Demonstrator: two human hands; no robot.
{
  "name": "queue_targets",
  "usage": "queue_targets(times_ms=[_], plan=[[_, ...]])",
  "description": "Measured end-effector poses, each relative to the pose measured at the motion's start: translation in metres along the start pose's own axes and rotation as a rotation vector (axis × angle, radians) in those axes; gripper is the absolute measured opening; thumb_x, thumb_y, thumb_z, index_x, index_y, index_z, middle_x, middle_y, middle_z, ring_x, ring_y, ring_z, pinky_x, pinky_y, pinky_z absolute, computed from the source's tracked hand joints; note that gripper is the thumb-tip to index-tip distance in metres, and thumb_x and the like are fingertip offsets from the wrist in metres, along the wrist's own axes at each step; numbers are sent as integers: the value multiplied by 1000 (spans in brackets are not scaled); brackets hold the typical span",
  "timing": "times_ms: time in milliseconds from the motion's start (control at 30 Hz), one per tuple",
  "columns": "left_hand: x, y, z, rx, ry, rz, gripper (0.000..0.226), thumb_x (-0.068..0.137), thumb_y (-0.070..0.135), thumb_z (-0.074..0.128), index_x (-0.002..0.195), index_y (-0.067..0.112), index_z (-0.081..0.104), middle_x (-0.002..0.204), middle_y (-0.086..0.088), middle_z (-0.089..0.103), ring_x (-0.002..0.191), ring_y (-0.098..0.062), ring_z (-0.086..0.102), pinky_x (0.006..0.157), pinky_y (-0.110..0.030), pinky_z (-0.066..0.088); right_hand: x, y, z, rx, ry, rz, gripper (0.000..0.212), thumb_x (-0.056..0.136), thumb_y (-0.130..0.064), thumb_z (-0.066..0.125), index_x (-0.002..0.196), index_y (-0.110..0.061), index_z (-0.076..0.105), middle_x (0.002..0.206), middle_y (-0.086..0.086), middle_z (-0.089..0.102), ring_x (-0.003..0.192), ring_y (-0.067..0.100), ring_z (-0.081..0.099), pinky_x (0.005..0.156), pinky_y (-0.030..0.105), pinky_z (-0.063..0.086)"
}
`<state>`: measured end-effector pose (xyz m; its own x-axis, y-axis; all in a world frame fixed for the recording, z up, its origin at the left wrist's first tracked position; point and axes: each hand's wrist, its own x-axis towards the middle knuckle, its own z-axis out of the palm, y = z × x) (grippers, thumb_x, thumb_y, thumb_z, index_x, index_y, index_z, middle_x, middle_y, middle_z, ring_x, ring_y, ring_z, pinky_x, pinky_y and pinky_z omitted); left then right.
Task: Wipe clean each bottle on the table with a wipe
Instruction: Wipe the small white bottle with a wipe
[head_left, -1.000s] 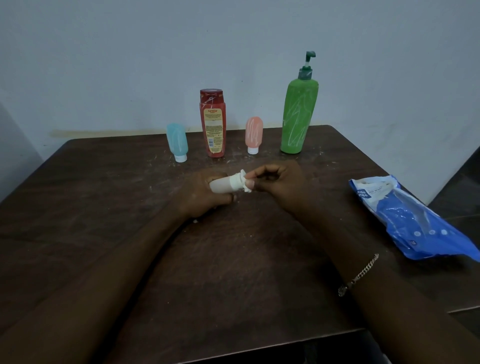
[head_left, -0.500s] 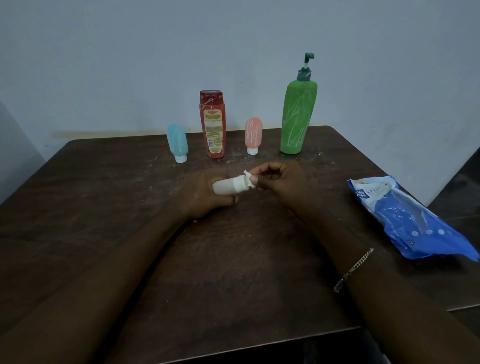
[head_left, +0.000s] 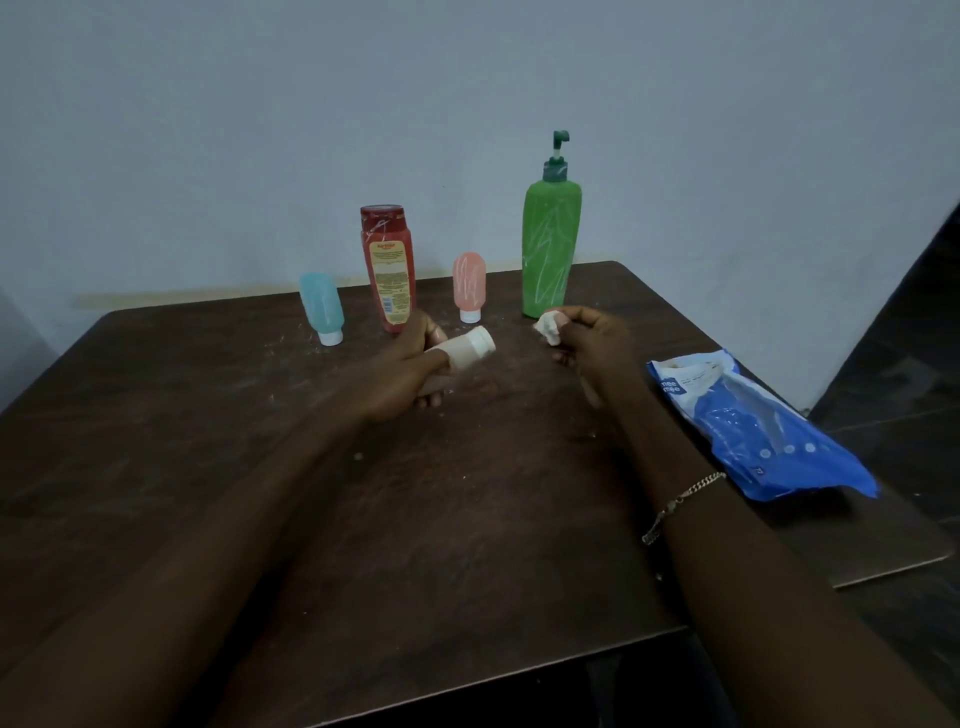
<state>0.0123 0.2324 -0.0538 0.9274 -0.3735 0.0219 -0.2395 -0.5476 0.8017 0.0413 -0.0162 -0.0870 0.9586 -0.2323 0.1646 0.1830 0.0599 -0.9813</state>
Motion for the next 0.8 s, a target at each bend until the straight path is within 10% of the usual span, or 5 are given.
queue_targets(times_ms=[467,800], plan=[[110,104,28,303,268,355,31,80,26,81,103,10,67,101,-9,68,72,-18,71,60,-31,61,13,12,-27,-281,493,-117,22,82,-11,65,98,-22,76,91,-5,75,83,8,69,83,35,58],[203,137,74,505,204,423,31,83,14,75,110,1,67,107,-13,67,93,-25,62,73,-31,47,19,19,-29,-465,538,-96,30,88,-11,59,115,-10,70,109,9,71,102,21,66,93,32,50]])
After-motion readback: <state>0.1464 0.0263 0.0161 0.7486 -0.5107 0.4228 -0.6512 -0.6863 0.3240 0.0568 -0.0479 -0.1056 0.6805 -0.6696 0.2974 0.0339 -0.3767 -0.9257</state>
